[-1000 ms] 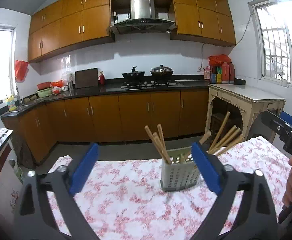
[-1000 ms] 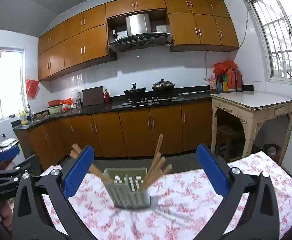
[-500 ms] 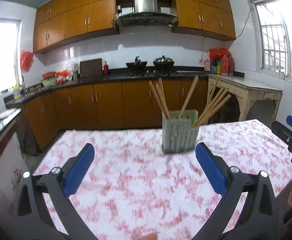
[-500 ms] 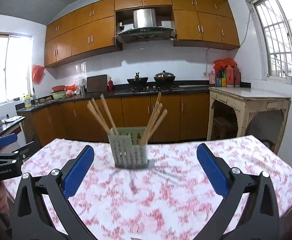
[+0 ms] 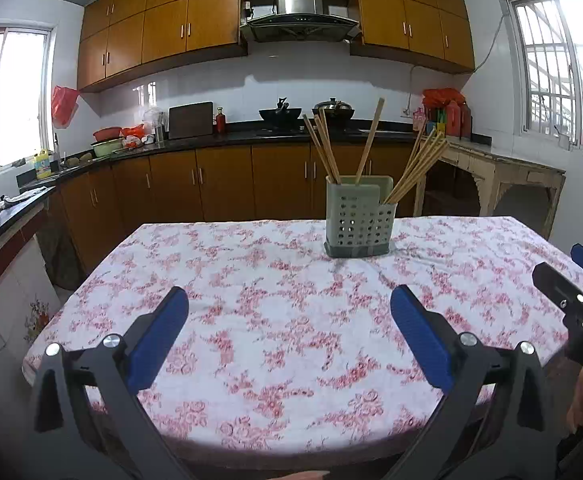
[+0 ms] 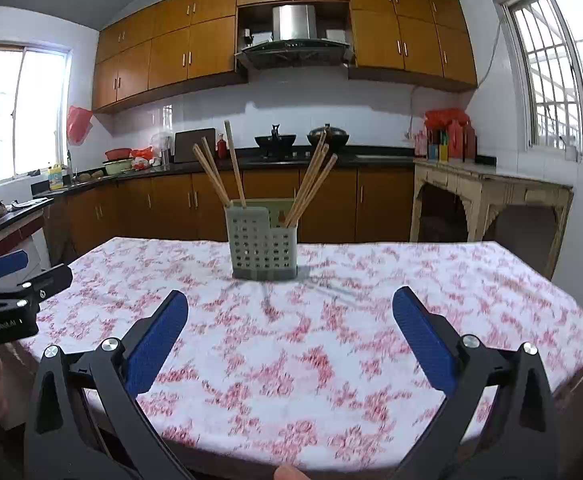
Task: Organize utensils
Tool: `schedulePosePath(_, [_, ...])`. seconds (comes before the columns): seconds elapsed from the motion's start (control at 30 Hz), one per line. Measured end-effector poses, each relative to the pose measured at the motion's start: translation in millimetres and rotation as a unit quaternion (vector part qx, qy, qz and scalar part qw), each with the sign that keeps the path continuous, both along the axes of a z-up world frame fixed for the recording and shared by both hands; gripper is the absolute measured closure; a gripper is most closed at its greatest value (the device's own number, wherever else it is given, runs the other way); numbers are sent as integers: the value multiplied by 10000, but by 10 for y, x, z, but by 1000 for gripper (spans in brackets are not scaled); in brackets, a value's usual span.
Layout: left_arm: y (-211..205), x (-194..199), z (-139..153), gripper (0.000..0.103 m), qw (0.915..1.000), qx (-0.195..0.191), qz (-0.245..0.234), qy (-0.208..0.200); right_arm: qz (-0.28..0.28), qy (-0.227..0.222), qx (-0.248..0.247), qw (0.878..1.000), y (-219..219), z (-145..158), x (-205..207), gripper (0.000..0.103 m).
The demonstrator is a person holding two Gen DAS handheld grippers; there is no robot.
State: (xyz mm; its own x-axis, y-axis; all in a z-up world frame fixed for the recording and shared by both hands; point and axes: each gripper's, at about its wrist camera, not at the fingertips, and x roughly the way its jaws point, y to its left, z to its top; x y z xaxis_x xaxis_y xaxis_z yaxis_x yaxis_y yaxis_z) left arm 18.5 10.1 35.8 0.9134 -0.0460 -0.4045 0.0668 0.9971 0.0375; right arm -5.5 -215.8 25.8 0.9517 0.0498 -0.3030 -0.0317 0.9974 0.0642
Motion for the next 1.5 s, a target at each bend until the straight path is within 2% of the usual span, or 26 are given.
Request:
schedulePosePath(0.27, [61, -139, -242, 4, 9998, -133, 55, 108, -50, 222, 122, 9997, -32, -203, -139, 2])
schedulePosePath(0.43, [53, -180, -354, 4, 9996, -144, 76, 215, -46, 195, 126, 9997, -5, -219, -178, 2])
schedulePosePath(0.83, [31, -246, -361, 4, 9998, -148, 38, 94, -83, 202, 173, 9996, 7, -240, -224, 2])
schedulePosePath(1.5, [7, -235, -400, 4, 9997, -186, 0, 175, -58, 352, 268, 9990, -2, -282, -189, 2])
